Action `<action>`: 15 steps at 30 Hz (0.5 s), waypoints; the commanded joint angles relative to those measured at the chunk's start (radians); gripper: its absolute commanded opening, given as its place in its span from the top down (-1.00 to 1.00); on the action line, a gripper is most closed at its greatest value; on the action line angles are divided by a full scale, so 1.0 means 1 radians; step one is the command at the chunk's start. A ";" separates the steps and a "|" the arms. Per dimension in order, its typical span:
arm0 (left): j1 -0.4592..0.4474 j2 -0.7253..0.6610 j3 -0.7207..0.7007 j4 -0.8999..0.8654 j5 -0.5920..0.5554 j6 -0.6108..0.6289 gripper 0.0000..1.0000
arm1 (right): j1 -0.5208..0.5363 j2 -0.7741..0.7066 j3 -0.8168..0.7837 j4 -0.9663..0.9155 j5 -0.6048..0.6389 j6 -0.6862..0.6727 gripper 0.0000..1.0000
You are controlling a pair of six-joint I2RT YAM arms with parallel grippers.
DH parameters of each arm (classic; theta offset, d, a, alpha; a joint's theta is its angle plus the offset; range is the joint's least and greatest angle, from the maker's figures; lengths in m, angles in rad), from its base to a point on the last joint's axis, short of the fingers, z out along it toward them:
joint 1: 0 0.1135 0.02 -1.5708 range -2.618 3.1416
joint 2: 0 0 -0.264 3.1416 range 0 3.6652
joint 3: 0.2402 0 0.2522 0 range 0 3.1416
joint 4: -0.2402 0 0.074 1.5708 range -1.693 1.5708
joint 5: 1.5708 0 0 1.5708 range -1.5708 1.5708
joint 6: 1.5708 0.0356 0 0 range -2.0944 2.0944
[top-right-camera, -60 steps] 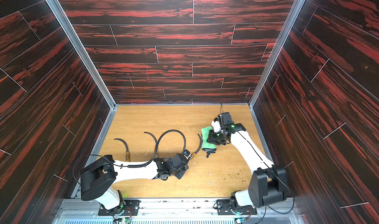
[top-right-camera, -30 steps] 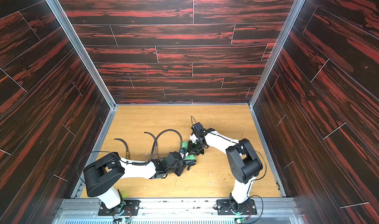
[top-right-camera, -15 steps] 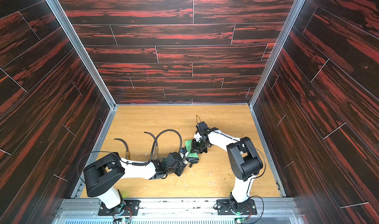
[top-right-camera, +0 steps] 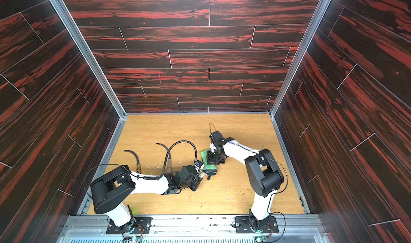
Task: Wipe small sickles with rags
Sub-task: Wipe the small sickle.
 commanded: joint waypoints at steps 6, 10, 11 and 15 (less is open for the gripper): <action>0.021 0.009 -0.004 -0.031 -0.055 -0.022 1.00 | 0.098 -0.012 -0.128 -0.015 -0.054 0.072 0.99; 0.022 0.007 -0.008 -0.029 -0.058 -0.024 1.00 | 0.034 -0.006 -0.153 -0.013 -0.033 0.043 0.99; 0.021 0.007 -0.007 -0.031 -0.058 -0.024 1.00 | 0.017 -0.005 -0.150 -0.019 -0.020 0.034 0.99; 0.021 0.008 -0.006 -0.032 -0.062 -0.027 1.00 | -0.078 0.007 -0.130 -0.039 0.021 -0.018 1.00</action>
